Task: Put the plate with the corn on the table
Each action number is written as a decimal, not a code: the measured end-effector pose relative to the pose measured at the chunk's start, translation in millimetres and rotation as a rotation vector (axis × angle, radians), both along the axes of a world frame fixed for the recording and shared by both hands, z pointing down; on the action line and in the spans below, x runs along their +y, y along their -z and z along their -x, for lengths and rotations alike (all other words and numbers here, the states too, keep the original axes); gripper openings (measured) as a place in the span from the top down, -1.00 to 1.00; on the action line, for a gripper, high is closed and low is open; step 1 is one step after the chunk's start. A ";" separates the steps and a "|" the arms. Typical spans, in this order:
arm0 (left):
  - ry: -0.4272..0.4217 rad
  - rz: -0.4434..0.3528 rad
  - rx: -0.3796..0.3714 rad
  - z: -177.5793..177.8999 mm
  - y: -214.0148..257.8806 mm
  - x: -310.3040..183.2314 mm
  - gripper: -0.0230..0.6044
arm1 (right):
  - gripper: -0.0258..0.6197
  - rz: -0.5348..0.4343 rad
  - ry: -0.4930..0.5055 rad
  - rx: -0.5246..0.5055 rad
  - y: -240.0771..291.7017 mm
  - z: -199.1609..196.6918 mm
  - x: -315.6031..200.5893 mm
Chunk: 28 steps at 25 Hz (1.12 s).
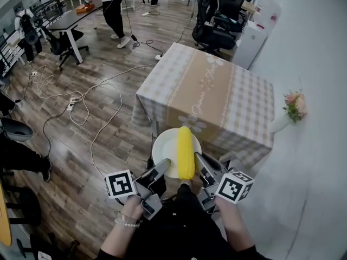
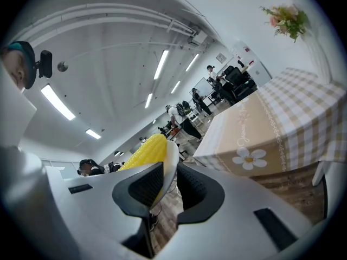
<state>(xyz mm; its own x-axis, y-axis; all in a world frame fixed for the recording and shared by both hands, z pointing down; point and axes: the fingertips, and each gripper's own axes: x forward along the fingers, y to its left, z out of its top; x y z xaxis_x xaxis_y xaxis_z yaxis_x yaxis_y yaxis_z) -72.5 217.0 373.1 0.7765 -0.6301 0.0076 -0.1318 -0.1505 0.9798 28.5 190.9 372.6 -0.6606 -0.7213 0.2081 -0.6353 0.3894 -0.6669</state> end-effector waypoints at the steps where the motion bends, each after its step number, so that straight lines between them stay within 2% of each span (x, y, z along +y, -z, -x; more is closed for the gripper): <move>1: 0.001 -0.002 -0.001 0.8 0.7 0.1 0.82 | 0.59 -0.002 0.002 0.000 1.1 0.9 0.1; 13: 0.023 -0.002 -0.008 1.4 -0.2 -15.5 0.82 | 0.59 0.006 0.023 -0.010 -2.2 2.7 -18.6; 28: 0.058 -0.013 0.000 -24.9 0.9 -84.9 0.82 | 0.59 0.001 0.071 -0.002 -1.1 -21.3 -91.4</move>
